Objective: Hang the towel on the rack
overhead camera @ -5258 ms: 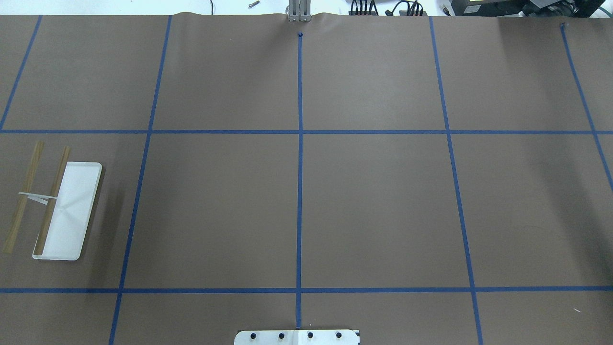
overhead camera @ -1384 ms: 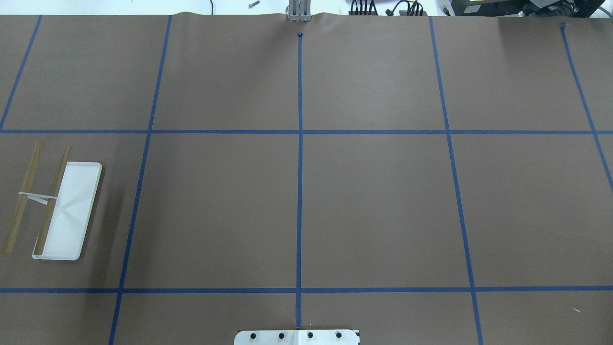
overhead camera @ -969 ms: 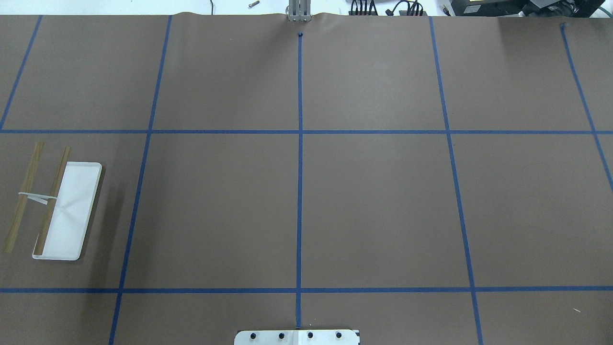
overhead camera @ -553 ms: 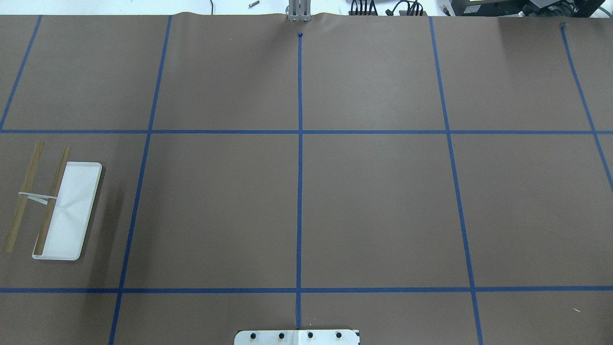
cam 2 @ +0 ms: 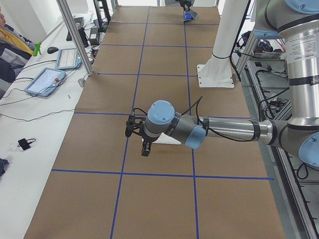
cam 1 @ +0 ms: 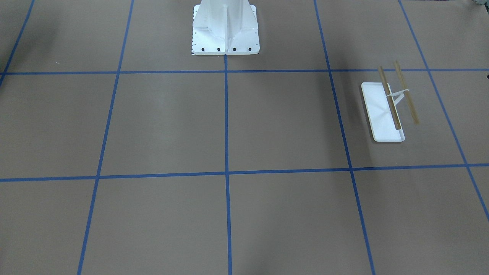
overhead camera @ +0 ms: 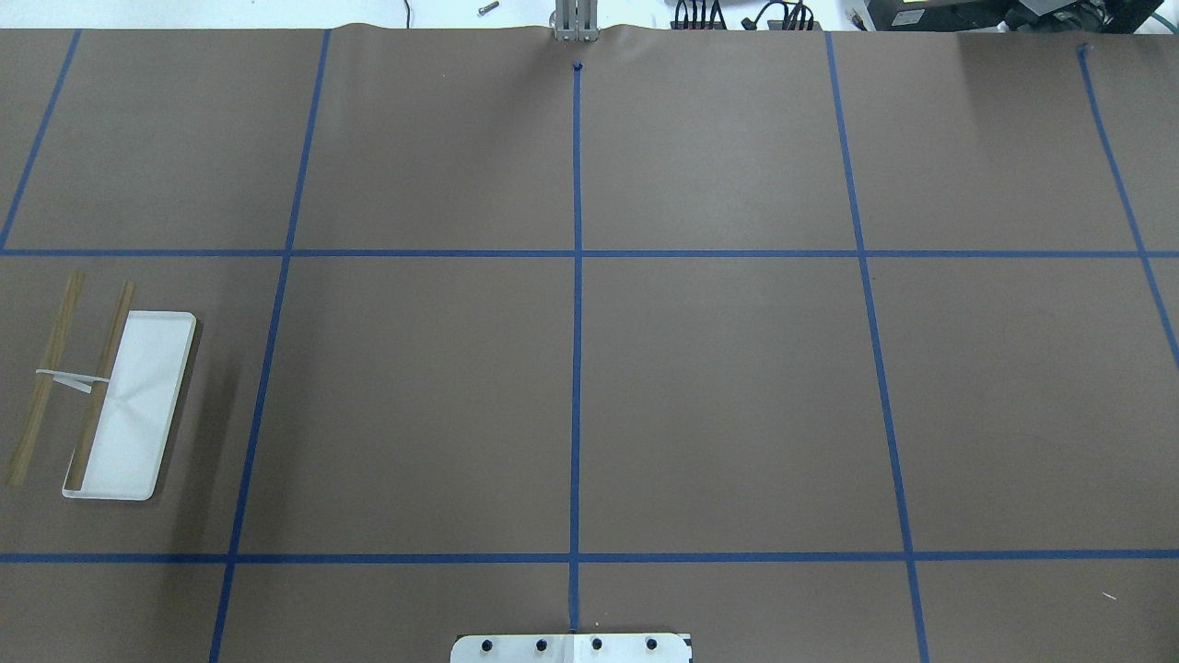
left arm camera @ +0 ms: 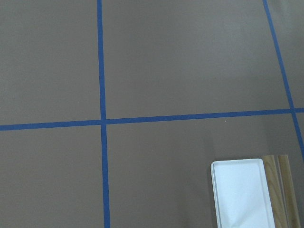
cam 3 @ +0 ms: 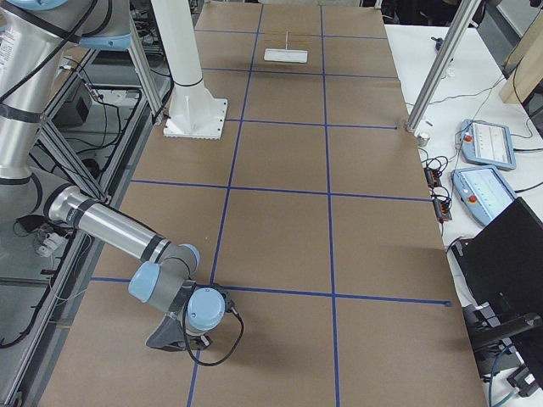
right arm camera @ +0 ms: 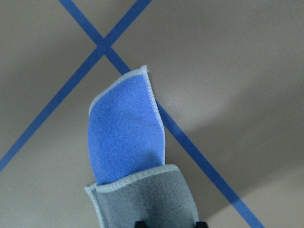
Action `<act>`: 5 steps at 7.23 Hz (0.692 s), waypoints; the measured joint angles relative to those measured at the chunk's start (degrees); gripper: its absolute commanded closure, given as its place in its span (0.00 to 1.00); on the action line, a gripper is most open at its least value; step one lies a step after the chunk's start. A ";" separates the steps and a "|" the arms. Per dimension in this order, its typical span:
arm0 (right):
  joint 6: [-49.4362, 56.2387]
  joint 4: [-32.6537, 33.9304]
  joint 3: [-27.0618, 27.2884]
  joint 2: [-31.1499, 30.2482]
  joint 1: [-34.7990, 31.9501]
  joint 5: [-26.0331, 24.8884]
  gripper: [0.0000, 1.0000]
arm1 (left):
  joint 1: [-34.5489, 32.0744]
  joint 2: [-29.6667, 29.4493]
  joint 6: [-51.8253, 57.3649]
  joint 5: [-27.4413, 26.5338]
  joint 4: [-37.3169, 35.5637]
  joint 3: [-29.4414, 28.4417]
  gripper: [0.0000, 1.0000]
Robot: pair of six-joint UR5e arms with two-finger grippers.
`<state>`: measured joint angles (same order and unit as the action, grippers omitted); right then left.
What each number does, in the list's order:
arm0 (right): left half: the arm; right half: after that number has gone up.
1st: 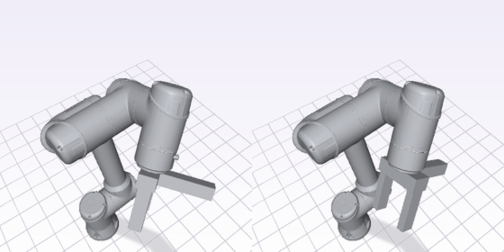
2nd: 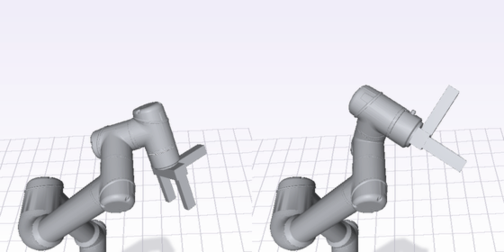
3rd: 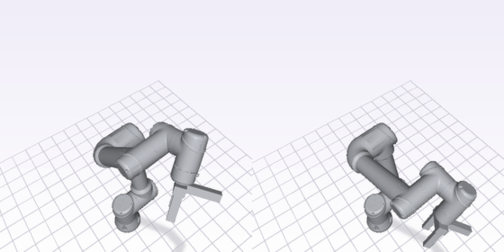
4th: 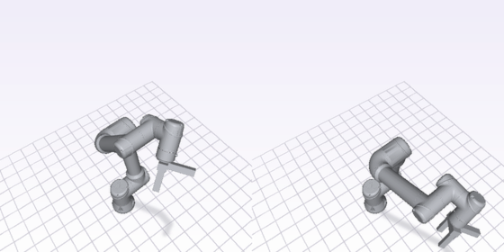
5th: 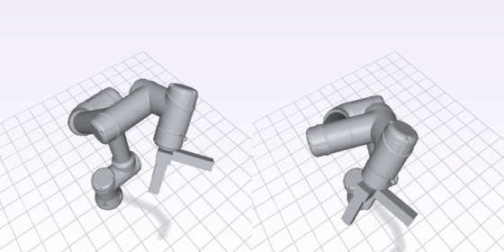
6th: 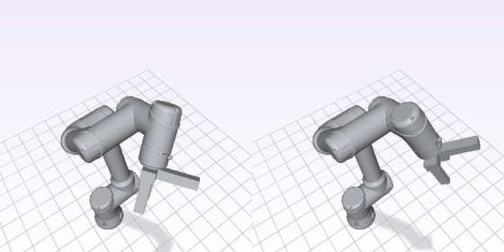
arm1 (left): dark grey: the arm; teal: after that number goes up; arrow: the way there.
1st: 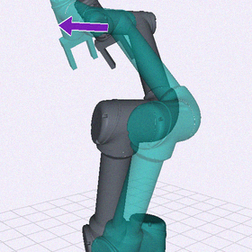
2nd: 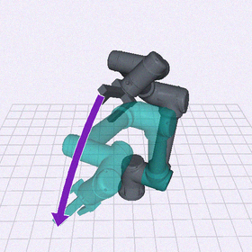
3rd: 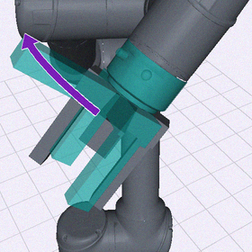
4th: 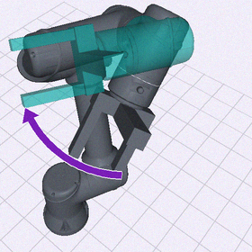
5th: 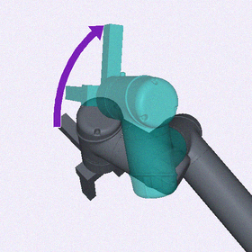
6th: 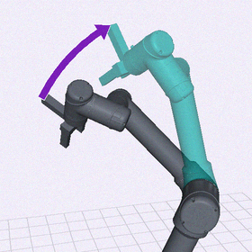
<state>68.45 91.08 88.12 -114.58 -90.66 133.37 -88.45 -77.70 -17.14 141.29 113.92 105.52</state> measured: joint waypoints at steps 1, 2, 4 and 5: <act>-0.08 0.22 0.00 0.41 -0.27 -0.17 1.00 | 0.02 0.00 0.00 0.23 -0.01 -0.06 0.01; -0.26 1.59 0.29 1.39 -0.85 -0.16 1.00 | 0.03 0.01 0.00 0.33 -0.01 -0.15 0.01; -0.87 12.53 2.67 9.36 -3.81 -0.58 1.00 | 0.09 -0.01 -0.02 0.41 -0.01 -0.27 0.01; -1.13 19.93 4.23 15.37 -5.35 -1.15 1.00 | 0.32 -0.17 -0.16 0.90 -0.03 -0.30 0.01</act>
<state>67.32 111.02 92.34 -99.22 -96.01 132.23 -88.13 -77.87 -17.30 142.18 113.89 105.22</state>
